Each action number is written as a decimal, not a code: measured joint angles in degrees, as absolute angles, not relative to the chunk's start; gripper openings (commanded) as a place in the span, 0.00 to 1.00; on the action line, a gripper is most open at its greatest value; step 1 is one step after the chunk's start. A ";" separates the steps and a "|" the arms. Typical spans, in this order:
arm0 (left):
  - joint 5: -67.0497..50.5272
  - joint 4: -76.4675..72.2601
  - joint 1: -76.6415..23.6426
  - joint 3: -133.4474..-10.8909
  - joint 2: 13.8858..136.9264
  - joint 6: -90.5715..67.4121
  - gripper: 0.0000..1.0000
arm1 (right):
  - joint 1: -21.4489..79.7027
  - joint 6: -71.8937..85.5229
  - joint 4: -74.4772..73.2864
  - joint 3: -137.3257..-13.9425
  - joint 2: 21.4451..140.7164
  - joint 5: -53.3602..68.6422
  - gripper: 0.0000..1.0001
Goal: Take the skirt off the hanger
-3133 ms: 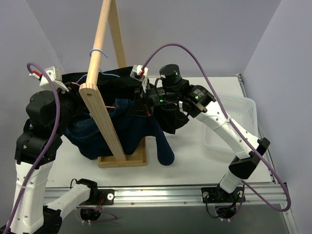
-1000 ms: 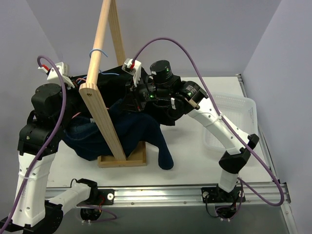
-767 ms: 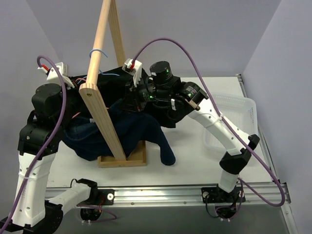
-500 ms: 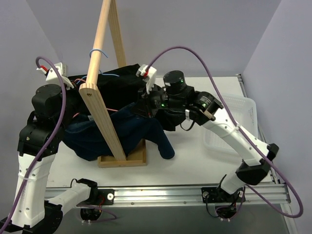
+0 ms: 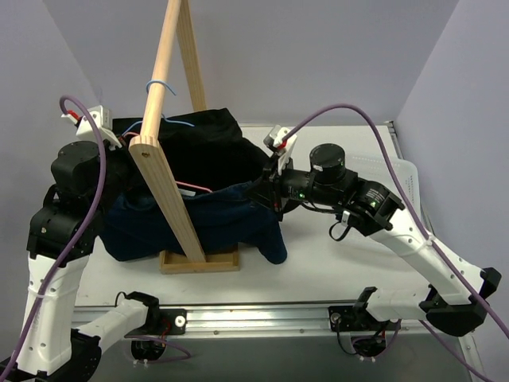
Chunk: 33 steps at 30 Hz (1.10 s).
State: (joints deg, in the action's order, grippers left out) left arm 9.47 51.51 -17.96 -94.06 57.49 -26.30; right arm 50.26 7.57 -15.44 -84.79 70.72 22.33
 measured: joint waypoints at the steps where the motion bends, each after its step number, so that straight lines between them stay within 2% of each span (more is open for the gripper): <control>1: 9.54 51.68 -17.96 -94.06 57.71 -26.28 0.02 | 50.17 7.57 -15.38 -83.59 69.73 22.02 0.00; 9: 13.26 49.93 -17.76 -95.61 57.78 -29.67 0.02 | 49.67 7.38 -21.61 -77.82 63.48 20.14 0.00; 15: 12.36 49.93 -17.85 -95.96 57.65 -31.94 0.02 | 49.50 7.77 -20.32 -76.25 60.36 20.16 0.00; 33: 7.14 47.72 -17.08 -95.42 53.95 -37.71 0.02 | 49.60 23.05 9.76 -63.75 74.83 24.82 0.00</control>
